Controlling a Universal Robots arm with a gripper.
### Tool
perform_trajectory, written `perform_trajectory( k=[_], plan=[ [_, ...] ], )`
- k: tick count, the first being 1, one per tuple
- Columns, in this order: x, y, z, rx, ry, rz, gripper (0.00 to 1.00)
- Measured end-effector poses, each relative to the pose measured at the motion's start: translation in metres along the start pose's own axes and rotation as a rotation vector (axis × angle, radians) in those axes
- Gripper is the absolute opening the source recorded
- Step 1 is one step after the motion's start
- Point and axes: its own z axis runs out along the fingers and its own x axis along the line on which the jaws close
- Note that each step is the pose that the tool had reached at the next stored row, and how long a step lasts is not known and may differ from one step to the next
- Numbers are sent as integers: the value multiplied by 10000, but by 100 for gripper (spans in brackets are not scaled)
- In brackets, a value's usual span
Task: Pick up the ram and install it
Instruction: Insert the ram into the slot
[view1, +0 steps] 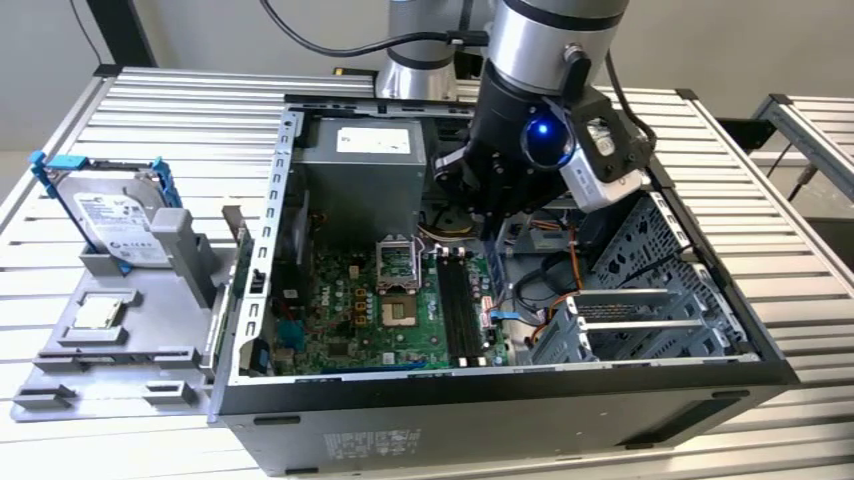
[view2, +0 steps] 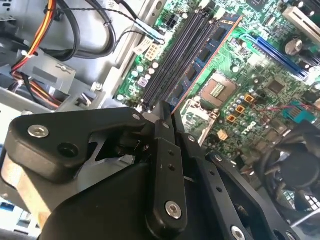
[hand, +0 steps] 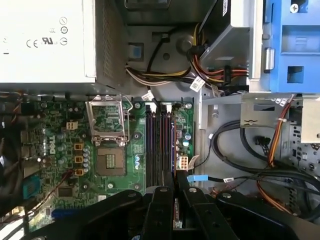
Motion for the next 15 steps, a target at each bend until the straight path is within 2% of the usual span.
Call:
perform_trajectory(
  k=[10, 15],
  plan=[
    [-5, 1, 183, 0, 0, 33, 0],
    [-71, 1, 274, 3, -2, 180, 0]
  ],
)
